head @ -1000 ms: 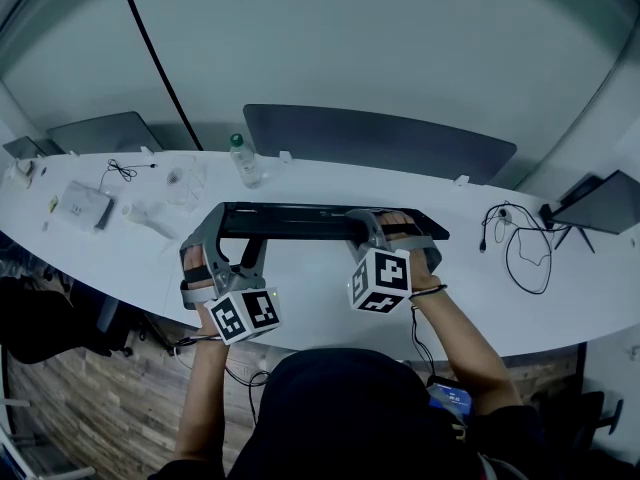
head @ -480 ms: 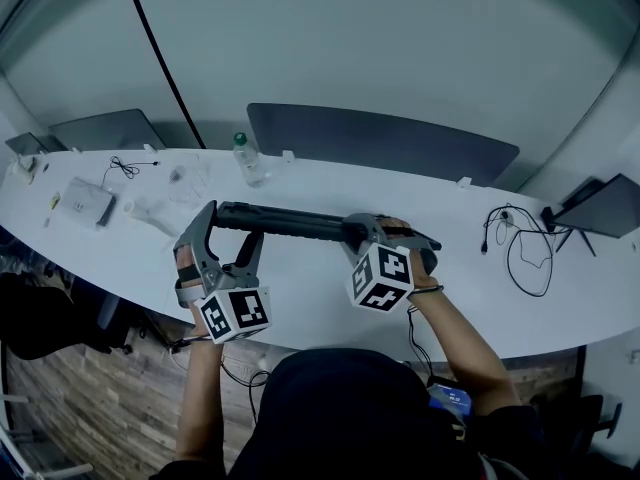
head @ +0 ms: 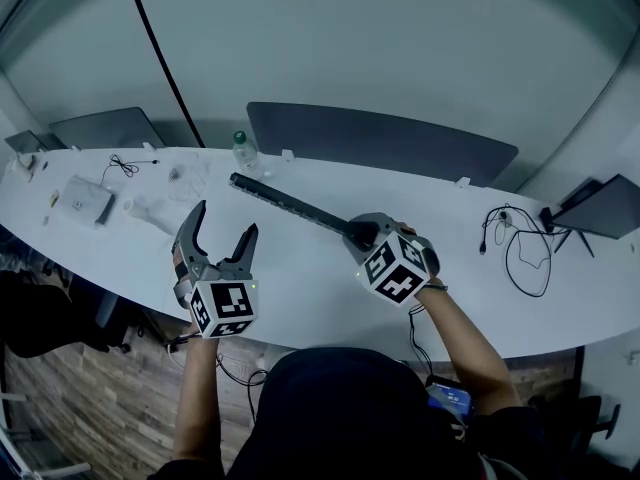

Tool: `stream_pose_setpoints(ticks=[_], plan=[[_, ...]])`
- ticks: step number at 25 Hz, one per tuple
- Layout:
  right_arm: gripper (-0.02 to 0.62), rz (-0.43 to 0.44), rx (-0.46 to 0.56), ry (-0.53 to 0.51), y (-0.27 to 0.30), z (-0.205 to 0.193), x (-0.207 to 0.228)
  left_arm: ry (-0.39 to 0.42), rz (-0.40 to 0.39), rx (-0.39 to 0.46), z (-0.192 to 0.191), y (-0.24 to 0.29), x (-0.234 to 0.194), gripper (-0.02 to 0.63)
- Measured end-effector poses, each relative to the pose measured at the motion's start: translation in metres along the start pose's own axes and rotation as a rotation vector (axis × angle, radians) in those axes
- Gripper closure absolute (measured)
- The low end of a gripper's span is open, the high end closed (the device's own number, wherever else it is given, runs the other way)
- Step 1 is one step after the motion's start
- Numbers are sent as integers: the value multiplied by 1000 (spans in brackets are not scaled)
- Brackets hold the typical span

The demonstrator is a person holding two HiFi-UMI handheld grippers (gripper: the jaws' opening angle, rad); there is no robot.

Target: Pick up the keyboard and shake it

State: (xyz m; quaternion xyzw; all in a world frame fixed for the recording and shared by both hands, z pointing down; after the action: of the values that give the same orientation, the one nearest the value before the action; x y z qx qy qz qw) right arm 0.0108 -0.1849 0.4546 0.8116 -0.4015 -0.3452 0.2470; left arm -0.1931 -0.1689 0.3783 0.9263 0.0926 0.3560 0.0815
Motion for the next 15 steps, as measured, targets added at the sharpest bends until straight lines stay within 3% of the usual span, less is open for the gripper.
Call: stream_pose_setpoints(ticks=[5,15], plan=[[508,116,138,216,-12,15,4,-79,-75,-10,-4,2,9,206],[508,338,387,478,-39,45,12,-158,-237,2,-2,5,44,206]])
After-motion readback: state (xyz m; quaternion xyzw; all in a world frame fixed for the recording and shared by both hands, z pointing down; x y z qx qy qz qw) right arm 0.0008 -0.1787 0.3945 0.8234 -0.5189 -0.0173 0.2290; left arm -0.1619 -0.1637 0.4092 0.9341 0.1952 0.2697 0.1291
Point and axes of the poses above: the fingertips, and each gripper's own axes: y forward along the fingers, x to its right, z out of its top, the point moved 3 cm from there along -y, backward along the fingers, and after that the axes turned 3 degrees about -x, right-handed, at the moved point
